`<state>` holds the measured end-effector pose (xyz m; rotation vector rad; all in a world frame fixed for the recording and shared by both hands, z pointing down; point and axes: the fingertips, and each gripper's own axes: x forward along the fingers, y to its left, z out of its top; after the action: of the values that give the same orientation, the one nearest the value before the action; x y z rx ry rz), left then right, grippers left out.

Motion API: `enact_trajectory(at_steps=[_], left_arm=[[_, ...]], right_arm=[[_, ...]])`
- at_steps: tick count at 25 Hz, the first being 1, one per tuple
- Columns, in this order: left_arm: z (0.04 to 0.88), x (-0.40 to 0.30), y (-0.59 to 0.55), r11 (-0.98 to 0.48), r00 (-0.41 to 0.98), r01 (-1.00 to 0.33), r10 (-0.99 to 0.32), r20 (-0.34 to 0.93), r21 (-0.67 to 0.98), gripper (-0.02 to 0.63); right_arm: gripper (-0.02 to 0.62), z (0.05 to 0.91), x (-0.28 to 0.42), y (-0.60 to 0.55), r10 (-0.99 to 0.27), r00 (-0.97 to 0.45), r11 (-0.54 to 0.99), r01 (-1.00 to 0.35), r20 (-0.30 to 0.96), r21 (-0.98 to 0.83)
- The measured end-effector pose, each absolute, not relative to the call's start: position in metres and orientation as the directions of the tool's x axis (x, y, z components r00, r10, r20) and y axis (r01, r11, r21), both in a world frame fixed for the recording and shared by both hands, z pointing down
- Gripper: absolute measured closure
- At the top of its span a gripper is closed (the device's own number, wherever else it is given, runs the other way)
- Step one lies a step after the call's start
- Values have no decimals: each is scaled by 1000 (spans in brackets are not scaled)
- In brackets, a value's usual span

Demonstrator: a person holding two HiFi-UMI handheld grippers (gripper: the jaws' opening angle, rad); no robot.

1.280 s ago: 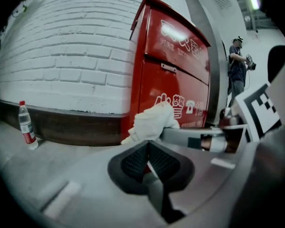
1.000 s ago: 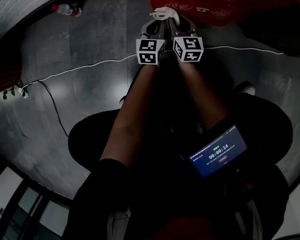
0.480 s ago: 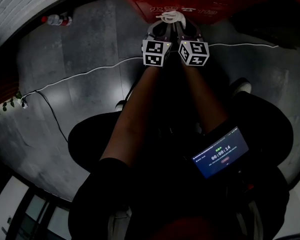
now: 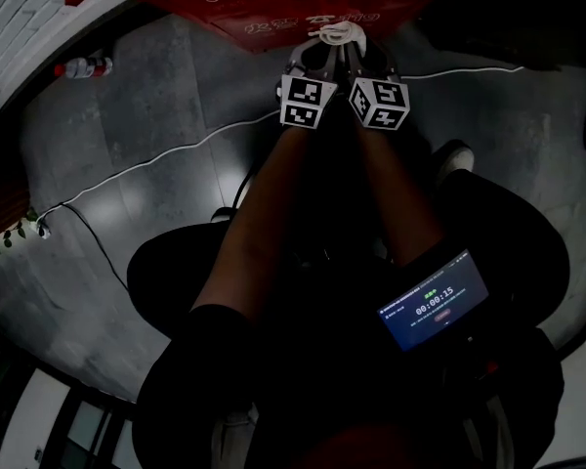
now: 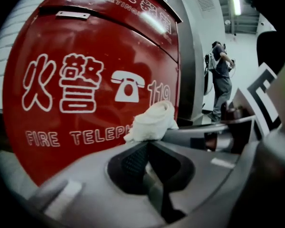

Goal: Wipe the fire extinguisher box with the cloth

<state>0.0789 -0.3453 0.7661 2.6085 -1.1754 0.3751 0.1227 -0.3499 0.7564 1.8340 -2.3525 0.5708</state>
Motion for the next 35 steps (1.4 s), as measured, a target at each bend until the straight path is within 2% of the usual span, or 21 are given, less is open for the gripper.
enact_trajectory(at_steps=[9,17,21,30,33,35], left_arm=[[762,145,-339,-731,728,-668,-605,321,138,607],[729,130,-338,-760,750,-642,-594,292,103,607],[694,104,-333,-738,730,-669,-628,271,92,607],[607,23,-326,-670,633,-741,-721,283,-47,607],[545,-6,-327,-627,598,-777,-761,252,-50,607],[510,-23,-328,-587,569,-807,-801,185,-58,607]], right_arm=[[499,754,199,-348,-933,-137,69,-975,332,-209],[501,753,208,-347,-921,-97,44,-988,376,-146],[506,722,177,-343,-924,-182,152,-982,337,-114],[506,583,98,-336,-905,-411,390,-906,114,-166],[506,530,71,-336,-893,-447,434,-886,49,-163],[506,502,57,-329,-883,-470,463,-876,22,-137]])
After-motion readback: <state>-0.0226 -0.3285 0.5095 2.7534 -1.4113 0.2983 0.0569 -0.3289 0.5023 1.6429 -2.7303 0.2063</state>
